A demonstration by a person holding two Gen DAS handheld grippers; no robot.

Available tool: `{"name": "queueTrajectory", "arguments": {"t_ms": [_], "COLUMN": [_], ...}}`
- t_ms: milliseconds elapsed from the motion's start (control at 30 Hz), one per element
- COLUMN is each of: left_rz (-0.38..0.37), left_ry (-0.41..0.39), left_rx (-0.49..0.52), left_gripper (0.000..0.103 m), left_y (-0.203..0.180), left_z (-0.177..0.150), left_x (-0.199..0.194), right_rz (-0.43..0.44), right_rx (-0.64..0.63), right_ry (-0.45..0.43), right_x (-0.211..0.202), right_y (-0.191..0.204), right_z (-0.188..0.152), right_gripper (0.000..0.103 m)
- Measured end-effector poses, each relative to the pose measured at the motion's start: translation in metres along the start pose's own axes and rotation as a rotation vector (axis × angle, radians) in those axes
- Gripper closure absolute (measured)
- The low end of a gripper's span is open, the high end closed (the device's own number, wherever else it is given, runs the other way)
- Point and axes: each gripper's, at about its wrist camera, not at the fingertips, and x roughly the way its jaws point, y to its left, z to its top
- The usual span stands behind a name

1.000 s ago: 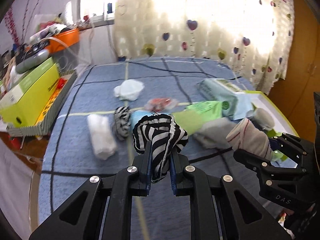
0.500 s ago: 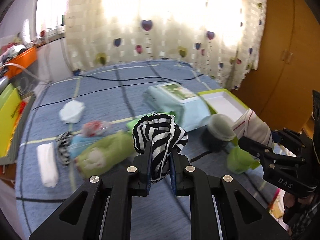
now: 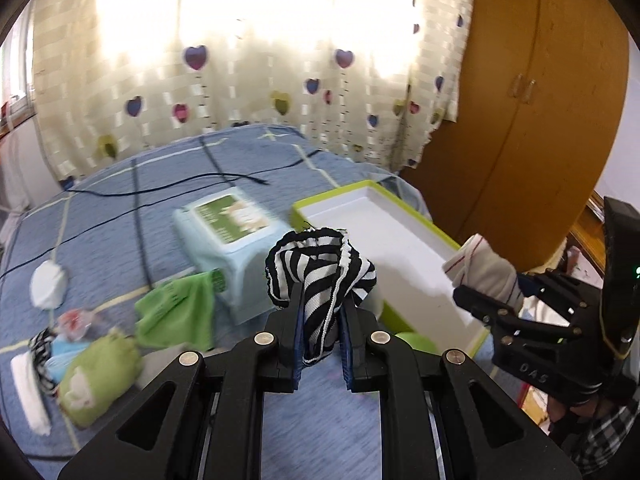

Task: Organize soft objects
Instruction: 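Carry both socks over the white box with both grippers, then open both grippers to drop the socks into the white box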

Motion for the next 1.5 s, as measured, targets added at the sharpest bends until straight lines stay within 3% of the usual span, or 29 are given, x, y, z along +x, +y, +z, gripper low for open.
{"name": "queueTrajectory", "arguments": {"t_ms": [600,1167,1500], "left_rz": [-0.089,-0.08,-0.078], "left_ry": [0.106,0.16,0.175], "left_rx": [0.071,0.1,0.098], "left_gripper": [0.088,0.088,0.087], "left_y": [-0.055,-0.074,-0.076], "left_z": [0.023,0.017,0.015], "left_x": [0.083,0.116,0.12], "right_rz": [-0.085,-0.118,-0.08], "right_rx": [0.056,0.06,0.068], "right_ry": [0.088,0.131,0.117], "right_x": [0.042,0.06,0.059], "right_y": [-0.046,-0.061,-0.061], "right_z": [-0.014,-0.03,-0.029], "right_gripper": [0.056,0.054,0.031]}}
